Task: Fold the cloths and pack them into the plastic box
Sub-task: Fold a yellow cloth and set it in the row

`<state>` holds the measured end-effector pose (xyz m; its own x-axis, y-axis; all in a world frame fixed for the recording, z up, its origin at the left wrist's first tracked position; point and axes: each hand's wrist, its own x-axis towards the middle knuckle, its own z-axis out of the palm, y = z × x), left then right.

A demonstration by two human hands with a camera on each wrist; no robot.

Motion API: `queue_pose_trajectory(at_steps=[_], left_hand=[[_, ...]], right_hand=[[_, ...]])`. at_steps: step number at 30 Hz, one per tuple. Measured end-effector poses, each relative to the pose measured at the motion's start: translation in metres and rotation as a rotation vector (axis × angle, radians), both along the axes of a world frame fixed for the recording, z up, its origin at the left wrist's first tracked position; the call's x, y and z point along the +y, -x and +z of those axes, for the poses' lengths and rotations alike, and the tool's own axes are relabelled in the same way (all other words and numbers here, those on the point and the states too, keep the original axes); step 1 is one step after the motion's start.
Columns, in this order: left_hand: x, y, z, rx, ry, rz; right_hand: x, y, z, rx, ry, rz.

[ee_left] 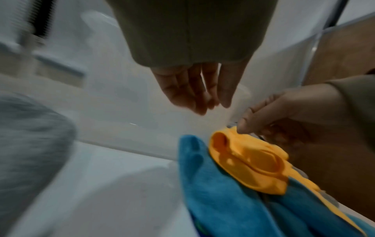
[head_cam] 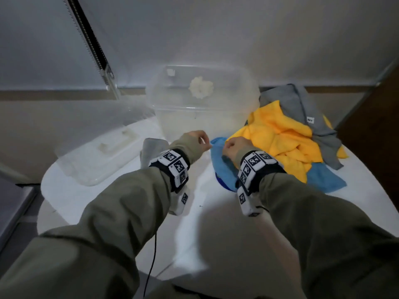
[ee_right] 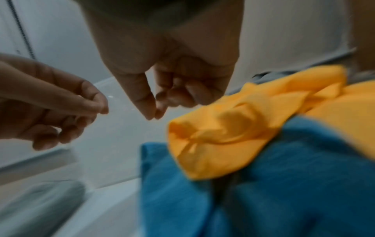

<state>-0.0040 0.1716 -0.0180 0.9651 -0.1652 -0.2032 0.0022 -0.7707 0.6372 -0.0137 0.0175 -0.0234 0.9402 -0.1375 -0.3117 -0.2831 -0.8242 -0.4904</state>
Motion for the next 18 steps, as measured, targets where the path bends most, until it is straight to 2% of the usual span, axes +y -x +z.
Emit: queue_pose_trajectory(at_steps=[3,5,7,9,16,18], left_hand=[[-0.053,-0.012,-0.008,0.104,-0.098,-0.221],[-0.079,-0.018,-0.015,0.139,-0.196,-0.269],[-0.098,-0.022,-0.021,0.146,-0.279,-0.281],[-0.109,-0.023,-0.024,0.150,-0.345,-0.280],[-0.134,-0.020,-0.033,0.233,-0.742,-0.336],[-0.133,-0.017,-0.035,0.203,-0.754,-0.319]], right_hand=[[-0.063,-0.005,0.006,-0.010,0.247,-0.077],[-0.097,-0.002,0.002,0.093,0.332,0.034],[-0.115,0.000,-0.001,0.215,0.324,0.141],[-0.128,-0.004,-0.006,0.251,0.298,0.185],[-0.142,-0.011,-0.009,0.175,0.247,0.214],[-0.144,-0.013,-0.013,0.083,0.236,0.196]])
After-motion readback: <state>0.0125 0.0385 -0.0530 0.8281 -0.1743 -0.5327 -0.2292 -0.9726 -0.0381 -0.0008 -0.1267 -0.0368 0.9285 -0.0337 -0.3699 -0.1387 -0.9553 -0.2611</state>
